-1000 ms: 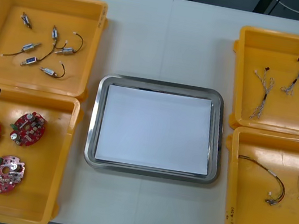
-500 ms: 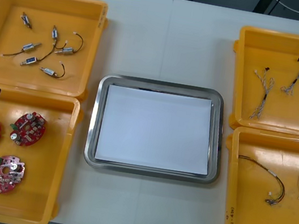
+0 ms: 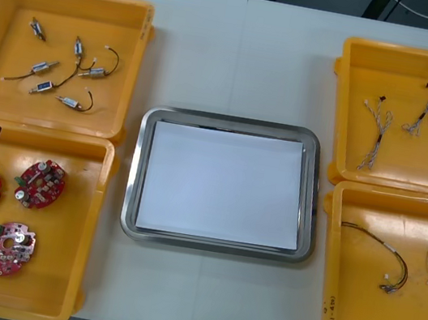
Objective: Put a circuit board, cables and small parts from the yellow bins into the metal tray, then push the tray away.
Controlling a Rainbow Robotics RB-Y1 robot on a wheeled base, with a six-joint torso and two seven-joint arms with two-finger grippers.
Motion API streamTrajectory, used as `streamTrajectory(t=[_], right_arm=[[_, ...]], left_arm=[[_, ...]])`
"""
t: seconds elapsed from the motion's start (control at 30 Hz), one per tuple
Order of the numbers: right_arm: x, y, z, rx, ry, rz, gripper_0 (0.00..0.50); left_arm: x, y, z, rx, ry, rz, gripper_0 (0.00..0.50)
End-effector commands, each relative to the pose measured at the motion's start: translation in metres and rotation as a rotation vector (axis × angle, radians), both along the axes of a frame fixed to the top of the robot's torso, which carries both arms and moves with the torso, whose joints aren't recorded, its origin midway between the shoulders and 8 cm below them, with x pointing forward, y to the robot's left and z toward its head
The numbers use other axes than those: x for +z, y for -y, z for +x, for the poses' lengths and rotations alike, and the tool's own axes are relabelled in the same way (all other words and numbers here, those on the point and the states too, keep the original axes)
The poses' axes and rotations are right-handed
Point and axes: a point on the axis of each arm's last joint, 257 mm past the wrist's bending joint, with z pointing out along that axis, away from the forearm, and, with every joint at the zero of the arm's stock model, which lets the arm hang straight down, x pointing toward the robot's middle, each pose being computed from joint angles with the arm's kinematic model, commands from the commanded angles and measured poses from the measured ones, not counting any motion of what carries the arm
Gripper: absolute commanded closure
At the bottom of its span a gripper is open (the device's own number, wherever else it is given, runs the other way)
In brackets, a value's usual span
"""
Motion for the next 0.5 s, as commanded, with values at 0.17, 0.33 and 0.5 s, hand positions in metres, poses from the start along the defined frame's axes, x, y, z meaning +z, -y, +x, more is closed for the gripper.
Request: streamTrajectory(t=[0.17, 0.33, 0.5], right_arm=[[-0.0031, -0.0004, -0.0038, -0.005, -0.011, -0.003, 0.000], [-0.0031, -0.0004, -0.0038, -0.005, -0.011, -0.003, 0.000], [-0.0031, -0.0004, -0.0038, -0.005, -0.011, -0.003, 0.000]], left_arm=[[0.0098, -0.0124, -0.0043, -0.011, 0.021, 0.051, 0.000], [0.0098, -0.0124, -0.0043, -0.011, 0.021, 0.051, 0.000], [0.0098, -0.0124, -0.0043, -0.011, 0.021, 0.051, 0.000]])
